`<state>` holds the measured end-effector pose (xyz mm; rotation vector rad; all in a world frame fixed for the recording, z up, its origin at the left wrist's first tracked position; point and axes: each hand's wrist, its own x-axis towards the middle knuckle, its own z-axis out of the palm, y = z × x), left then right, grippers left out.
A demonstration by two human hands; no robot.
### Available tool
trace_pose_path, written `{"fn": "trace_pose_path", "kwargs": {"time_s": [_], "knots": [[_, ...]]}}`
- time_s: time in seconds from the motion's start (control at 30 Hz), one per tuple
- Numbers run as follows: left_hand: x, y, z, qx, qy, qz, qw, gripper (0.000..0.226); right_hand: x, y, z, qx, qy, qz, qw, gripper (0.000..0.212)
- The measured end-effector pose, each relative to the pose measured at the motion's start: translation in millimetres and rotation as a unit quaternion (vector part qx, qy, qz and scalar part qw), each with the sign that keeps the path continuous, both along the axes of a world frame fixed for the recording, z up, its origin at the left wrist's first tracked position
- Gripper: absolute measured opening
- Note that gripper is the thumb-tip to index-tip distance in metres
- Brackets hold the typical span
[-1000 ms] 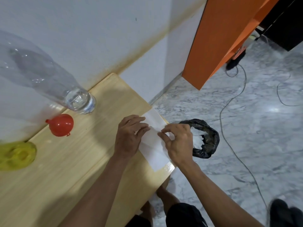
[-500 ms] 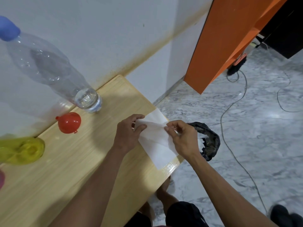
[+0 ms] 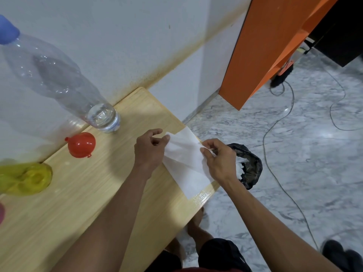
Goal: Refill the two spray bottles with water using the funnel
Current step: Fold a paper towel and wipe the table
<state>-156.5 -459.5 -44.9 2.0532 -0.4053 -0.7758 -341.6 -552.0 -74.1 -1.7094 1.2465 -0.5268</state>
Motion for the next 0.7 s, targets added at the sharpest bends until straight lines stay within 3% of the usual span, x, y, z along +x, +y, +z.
{"fn": "trace_pose_path", "kwargs": {"time_s": [0.17, 0.3, 0.37, 0.5, 0.7], "knots": [[-2, -3, 1, -0.002, 0.060, 0.000, 0.998, 0.047, 0, 0, -1, -0.009, 0.020, 0.021, 1.000, 0.004], [-3, -7, 1, -0.001, 0.085, 0.037, 0.996, 0.044, 0, 9, -7, -0.226, 0.097, 0.077, 0.966, 0.035], [-3, -10, 0, 0.001, 0.090, 0.047, 0.995, 0.042, 3, 12, -6, -0.274, 0.101, 0.109, 0.950, 0.044], [-4, -12, -2, 0.001, 0.092, 0.055, 0.994, 0.037, 7, 17, -13, -0.265, 0.080, 0.149, 0.949, 0.040], [-3, -10, 0, 0.004, 0.080, 0.048, 0.996, 0.038, 10, 20, -16, -0.210, 0.033, 0.127, 0.969, 0.031]]}}
